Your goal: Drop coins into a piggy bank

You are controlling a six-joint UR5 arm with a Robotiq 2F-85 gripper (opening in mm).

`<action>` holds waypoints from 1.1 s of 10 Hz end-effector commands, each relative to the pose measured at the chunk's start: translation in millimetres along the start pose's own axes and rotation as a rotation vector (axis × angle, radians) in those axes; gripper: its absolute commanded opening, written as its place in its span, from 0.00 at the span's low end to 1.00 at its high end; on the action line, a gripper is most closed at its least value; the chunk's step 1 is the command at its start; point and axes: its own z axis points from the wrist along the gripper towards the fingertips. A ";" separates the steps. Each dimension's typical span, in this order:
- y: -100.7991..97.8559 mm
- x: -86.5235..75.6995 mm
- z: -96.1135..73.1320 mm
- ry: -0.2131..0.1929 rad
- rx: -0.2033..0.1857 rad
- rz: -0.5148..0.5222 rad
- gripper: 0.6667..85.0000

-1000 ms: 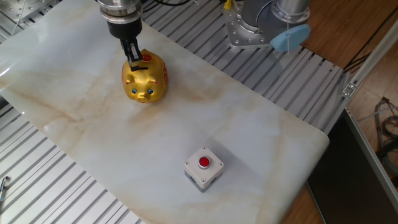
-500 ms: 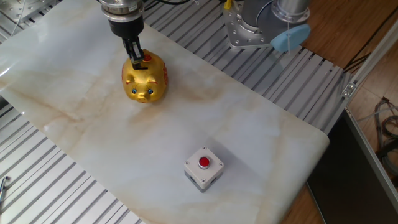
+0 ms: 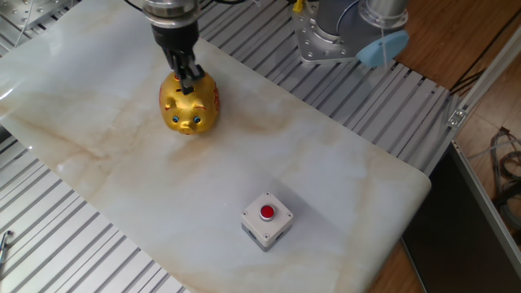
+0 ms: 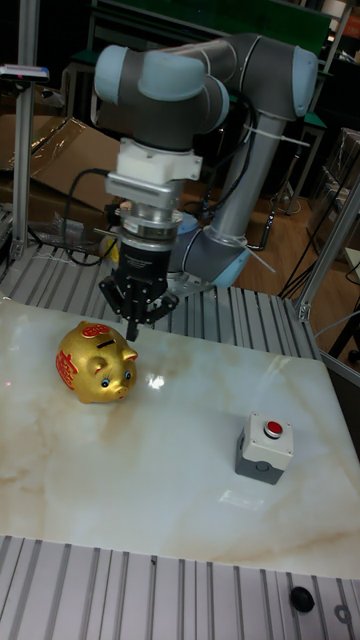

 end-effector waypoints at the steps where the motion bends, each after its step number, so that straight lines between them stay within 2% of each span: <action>1: 27.5 14.6 -3.0 -0.031 0.030 -0.045 0.00; 2: 34.5 18.7 -3.9 -0.035 0.034 -0.054 0.00; 4: 21.6 26.2 -10.4 -0.021 0.091 -0.120 0.00; 6: 21.7 30.4 -17.8 -0.019 0.090 -0.157 0.00; 11: 22.2 33.7 -16.7 -0.008 0.089 -0.176 0.00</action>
